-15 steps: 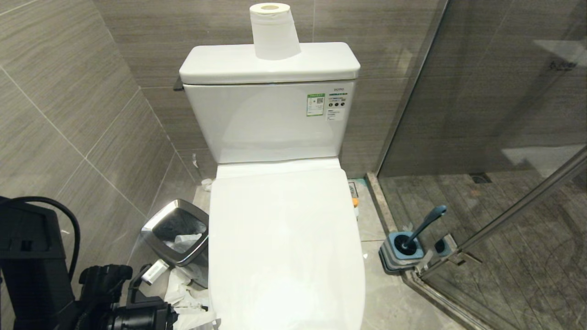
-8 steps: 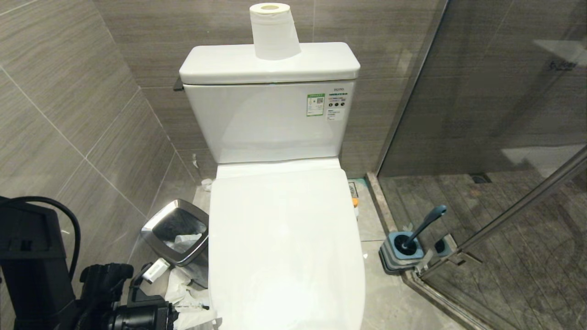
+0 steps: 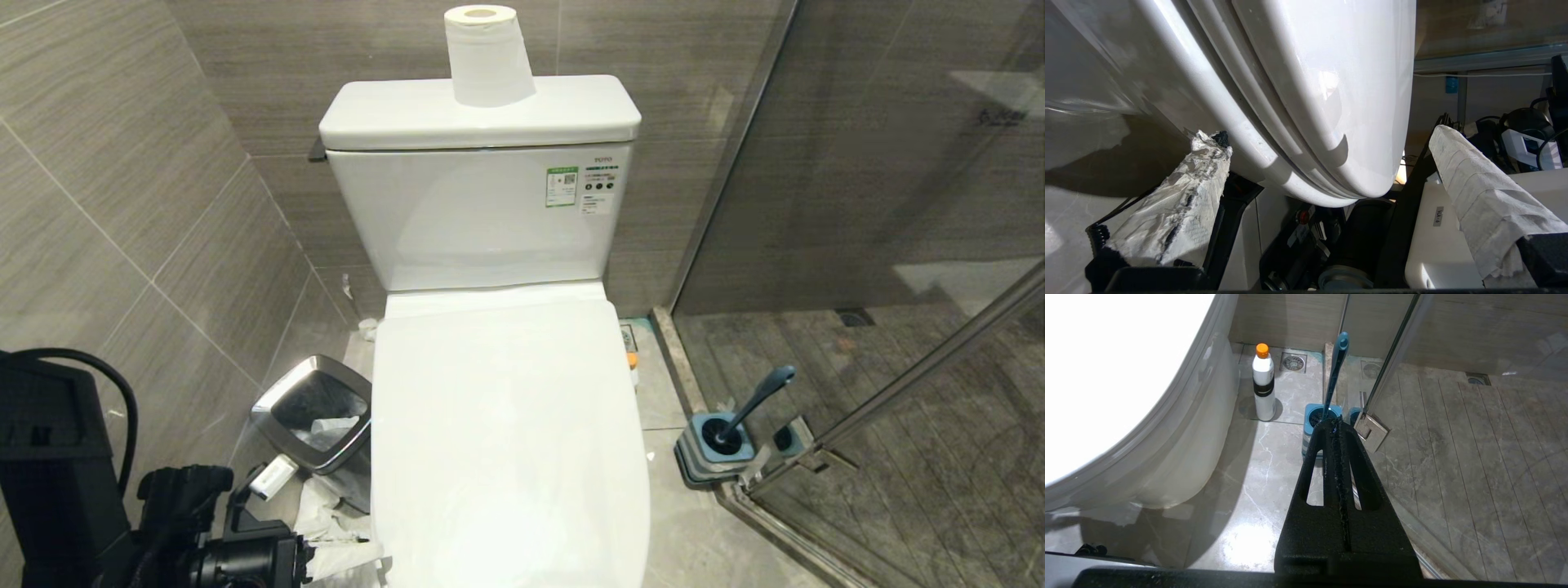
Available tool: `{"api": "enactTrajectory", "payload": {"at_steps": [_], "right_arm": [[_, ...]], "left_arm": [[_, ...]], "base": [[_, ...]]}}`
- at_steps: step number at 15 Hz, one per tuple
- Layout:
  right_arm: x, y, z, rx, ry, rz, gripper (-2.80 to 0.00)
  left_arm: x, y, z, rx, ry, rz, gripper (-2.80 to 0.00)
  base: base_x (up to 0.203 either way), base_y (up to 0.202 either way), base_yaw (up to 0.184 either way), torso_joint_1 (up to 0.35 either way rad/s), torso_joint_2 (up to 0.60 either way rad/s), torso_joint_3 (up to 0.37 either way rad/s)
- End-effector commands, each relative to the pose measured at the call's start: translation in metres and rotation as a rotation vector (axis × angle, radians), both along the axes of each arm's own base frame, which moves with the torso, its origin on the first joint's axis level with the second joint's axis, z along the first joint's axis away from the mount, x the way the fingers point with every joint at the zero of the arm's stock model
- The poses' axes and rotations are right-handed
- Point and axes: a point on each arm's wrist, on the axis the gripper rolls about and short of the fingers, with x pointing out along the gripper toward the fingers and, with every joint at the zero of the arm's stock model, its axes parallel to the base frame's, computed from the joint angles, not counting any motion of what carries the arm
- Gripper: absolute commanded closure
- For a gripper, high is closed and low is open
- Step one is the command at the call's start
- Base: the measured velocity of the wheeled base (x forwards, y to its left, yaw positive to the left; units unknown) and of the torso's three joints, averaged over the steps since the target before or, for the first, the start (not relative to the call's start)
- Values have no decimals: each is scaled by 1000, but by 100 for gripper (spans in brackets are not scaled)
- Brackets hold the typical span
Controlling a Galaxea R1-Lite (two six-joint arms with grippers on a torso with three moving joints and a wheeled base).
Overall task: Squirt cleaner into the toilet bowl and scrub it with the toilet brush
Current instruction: Use the left hand to lift the toilet lid slightly
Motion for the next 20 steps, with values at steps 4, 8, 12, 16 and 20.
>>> {"api": "enactTrajectory", "payload": {"at_steps": [4, 8, 12, 16, 20], "right_arm": [[0, 0, 0, -1, 0, 1, 0], [0, 0, 0, -1, 2, 1, 0], [0, 0, 0, -1, 1, 1, 0], [0, 0, 0, -1, 1, 1, 0], [0, 0, 0, -1, 1, 1, 0]], "left_arm": [[-1, 3, 2, -67, 4, -22, -280], [-3, 2, 1, -78, 9, -33, -280], [-3, -1, 0, -78, 11, -45, -280], [-2, -7, 0, -72, 11, -69, -280], [0, -10, -1, -50, 9, -67, -280]], "base": [[0, 0, 0, 0, 0, 0], [0, 0, 0, 0, 0, 0], [0, 0, 0, 0, 0, 0], [0, 0, 0, 0, 0, 0], [0, 0, 0, 0, 0, 0]]}}
